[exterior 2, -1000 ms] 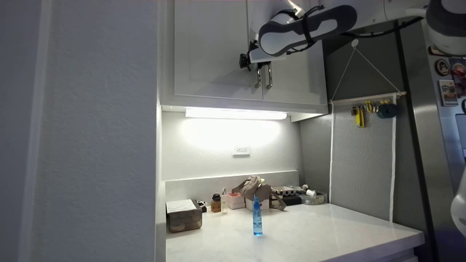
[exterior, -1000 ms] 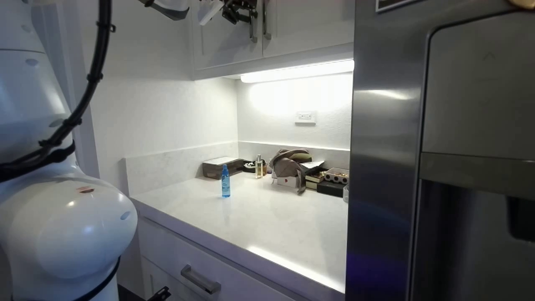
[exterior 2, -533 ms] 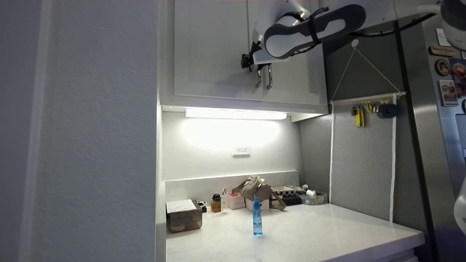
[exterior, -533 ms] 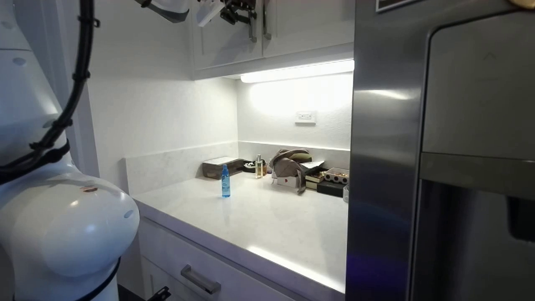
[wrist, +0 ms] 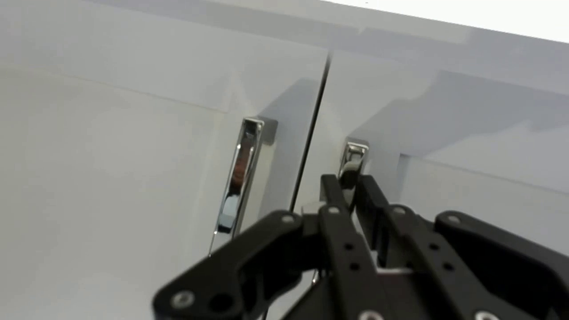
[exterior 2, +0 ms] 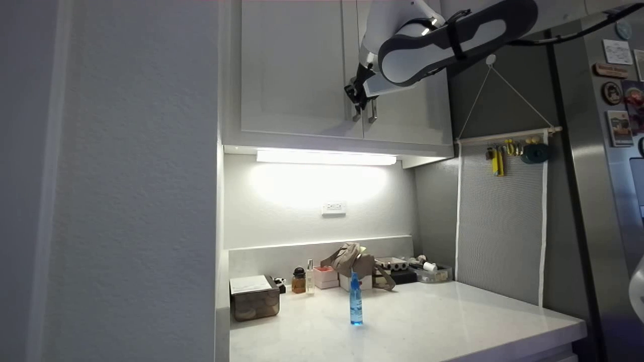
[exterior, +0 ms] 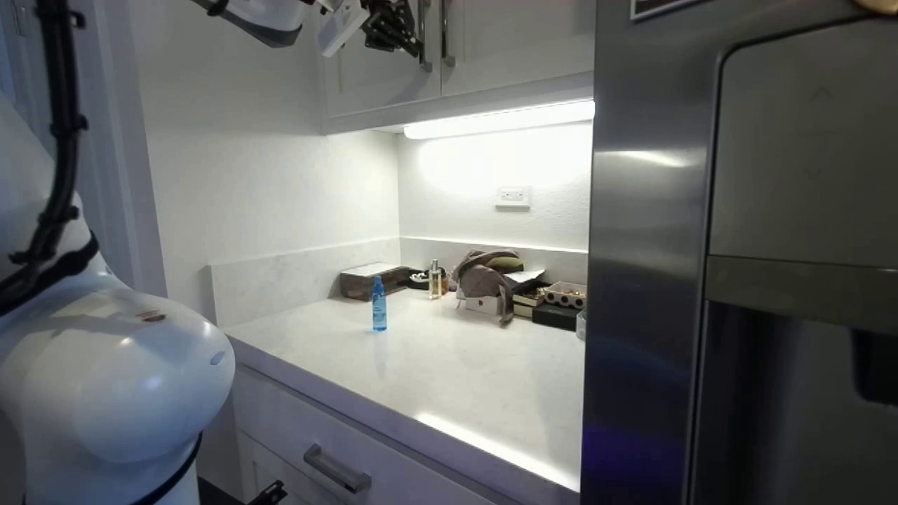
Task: Open the top left and right cabinet doors respectively
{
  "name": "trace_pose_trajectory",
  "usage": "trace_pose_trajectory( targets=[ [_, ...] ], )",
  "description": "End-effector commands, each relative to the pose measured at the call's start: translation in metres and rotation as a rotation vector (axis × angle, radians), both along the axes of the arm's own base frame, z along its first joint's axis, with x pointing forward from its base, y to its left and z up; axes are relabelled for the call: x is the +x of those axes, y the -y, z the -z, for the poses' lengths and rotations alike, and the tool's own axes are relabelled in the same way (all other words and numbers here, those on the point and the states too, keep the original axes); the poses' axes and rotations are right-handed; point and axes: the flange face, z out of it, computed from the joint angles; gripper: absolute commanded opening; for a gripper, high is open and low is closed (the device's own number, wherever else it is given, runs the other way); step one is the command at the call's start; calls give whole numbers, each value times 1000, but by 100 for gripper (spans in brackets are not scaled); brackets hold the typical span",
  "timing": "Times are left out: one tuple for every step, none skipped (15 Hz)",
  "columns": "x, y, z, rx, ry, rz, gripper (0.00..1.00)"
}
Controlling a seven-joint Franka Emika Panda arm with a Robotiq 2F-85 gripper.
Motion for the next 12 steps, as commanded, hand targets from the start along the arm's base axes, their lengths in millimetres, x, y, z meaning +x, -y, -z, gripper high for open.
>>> trace_pose_trajectory(
  targets=[
    [-14,2,9,-15,-21,-24,3],
    [-15,2,11,-15,-31,-26,33],
    [-16,1,12,-10,-35,-26,28],
    [-17,1,13,-7,-37,-30,29],
    [-18,-1,13,-4,-33,-33,36],
    [-18,-2,13,-3,-33,-35,43],
    [-19,-3,12,0,-30,-35,50],
    [-21,-5,10,2,-27,-36,58],
    [-22,-5,8,5,-23,-38,65],
    [-24,-6,7,7,-18,-42,74],
    [-26,-6,4,11,-12,-47,81],
    [-28,-7,2,15,-6,-48,89]
  ],
)
